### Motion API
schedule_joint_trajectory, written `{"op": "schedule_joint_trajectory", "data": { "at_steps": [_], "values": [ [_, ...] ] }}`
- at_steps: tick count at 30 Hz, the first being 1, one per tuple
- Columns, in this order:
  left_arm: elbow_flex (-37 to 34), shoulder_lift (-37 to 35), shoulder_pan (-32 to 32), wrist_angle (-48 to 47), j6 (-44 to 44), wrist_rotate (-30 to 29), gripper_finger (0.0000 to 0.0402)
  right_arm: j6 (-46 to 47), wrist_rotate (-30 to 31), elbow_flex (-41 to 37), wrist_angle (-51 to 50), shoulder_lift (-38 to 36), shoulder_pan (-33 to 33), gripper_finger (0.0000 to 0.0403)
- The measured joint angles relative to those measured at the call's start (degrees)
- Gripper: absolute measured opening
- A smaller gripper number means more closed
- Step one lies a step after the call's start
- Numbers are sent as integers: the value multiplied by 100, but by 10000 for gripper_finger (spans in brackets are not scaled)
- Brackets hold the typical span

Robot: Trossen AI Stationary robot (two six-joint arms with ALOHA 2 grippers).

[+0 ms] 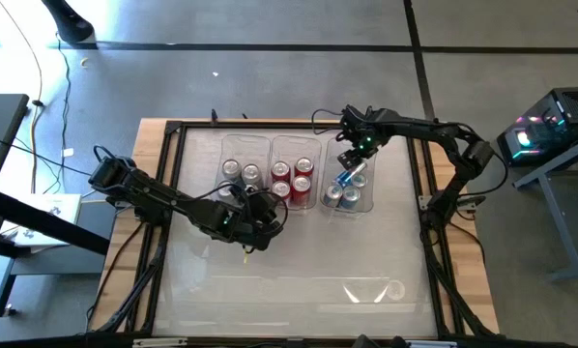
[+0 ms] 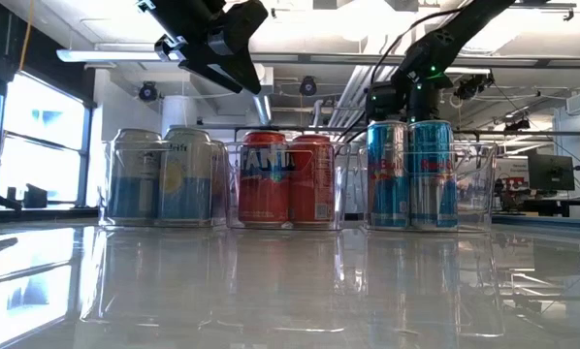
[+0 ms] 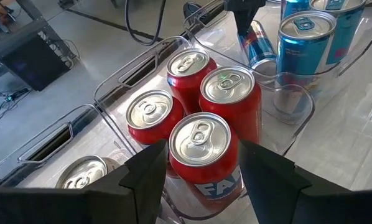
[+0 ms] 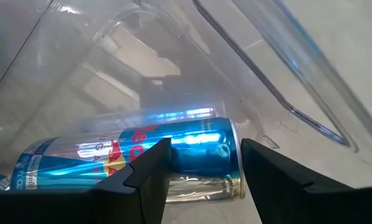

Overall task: Sort soda cans
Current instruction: Put the top left blue soda can inside the right transparent bin upright

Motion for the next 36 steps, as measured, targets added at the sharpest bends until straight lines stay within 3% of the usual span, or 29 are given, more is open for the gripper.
{"op": "schedule_joint_trajectory", "data": {
  "at_steps": [6, 13, 19, 25, 30, 36],
  "values": [
    [0, 0, 0, -4, 2, 0, 190, -144, -385, 104, -44, -58, -26, 187],
    [0, 0, 0, -17, -2, 0, 190, -314, -1460, 243, -91, -341, -11, 187],
    [0, 0, 0, -38, -2, 0, 190, -559, -1881, 240, -121, -504, -20, 187],
    [0, 0, -2, -52, -19, 0, 190, -455, -1668, 251, -271, -1013, -196, 187],
    [0, 0, -4, -52, -64, 0, 190, -320, -317, 251, -861, -1292, -238, 187],
    [0, 0, -4, -52, -68, 0, 190, -327, -542, -226, -277, -1278, -236, 187]
  ]
}}
